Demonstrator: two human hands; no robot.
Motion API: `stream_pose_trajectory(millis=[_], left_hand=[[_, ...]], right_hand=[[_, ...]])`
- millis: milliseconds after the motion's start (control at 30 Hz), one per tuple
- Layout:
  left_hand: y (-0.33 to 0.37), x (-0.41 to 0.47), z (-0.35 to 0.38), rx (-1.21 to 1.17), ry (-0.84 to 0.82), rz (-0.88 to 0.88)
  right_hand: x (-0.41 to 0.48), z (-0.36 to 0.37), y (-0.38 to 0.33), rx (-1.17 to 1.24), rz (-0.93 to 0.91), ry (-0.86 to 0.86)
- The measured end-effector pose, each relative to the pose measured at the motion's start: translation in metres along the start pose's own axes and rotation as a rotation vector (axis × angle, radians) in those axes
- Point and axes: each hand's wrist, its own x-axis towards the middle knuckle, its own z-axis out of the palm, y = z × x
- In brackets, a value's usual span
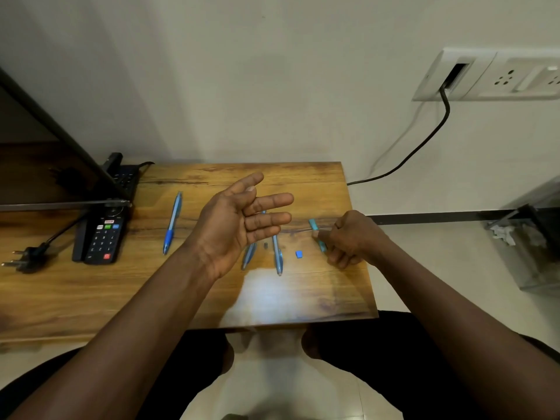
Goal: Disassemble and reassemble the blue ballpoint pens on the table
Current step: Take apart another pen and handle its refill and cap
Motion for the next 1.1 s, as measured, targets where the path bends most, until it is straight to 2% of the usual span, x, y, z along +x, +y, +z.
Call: stream_pose_trajectory(millis=[133, 233, 300, 367, 433, 500, 567, 667, 767, 833, 967, 1100], left_hand=[[-0.001, 0.000, -0.002, 0.030, 0.050, -0.023], [0.002, -0.002, -0.004, 0.025, 0.019, -0.007], [0.004, -0.004, -0.005, 0.003, -0.028, 0.010], [0.008, -0.007, -0.006, -0.021, -0.094, 0.020], [0.012, -0.011, -0.008, -0.030, -0.164, 0.025], [0.013, -0.015, -0.008, 0.035, -0.199, 0.055], [0.009, -0.017, -0.009, 0.281, -0.174, 0.169], [0.000, -0.019, -0.013, 0.731, -0.151, 0.385], [-0.006, -0.022, -0.019, 0.914, -0.169, 0.469], [-0.006, -0.025, -0.018, 0.842, -0.189, 0.445], [-0.001, -0.028, -0.016, 0.470, -0.242, 0.302], [0.002, -0.023, -0.020, 0.270, -0.257, 0.173]], right_hand=[[0.004, 0.000, -0.001, -0.107, -0.035, 0.085], [0.004, 0.001, -0.008, -0.218, -0.106, 0.216], [-0.003, 0.000, -0.018, -0.113, -0.243, 0.232], [-0.016, -0.001, -0.033, 0.205, -0.337, 0.105], [-0.029, -0.003, -0.046, 0.543, -0.353, -0.139], [-0.038, -0.003, -0.056, 0.694, -0.404, -0.325], [-0.043, 0.000, -0.063, 0.683, -0.469, -0.432], [-0.046, 0.002, -0.069, 0.594, -0.542, -0.496], [-0.046, 0.001, -0.069, 0.540, -0.591, -0.505], [-0.046, 0.001, -0.067, 0.520, -0.621, -0.513], [-0.048, 0.001, -0.064, 0.547, -0.645, -0.535], [-0.047, 0.005, -0.066, 0.552, -0.652, -0.465]])
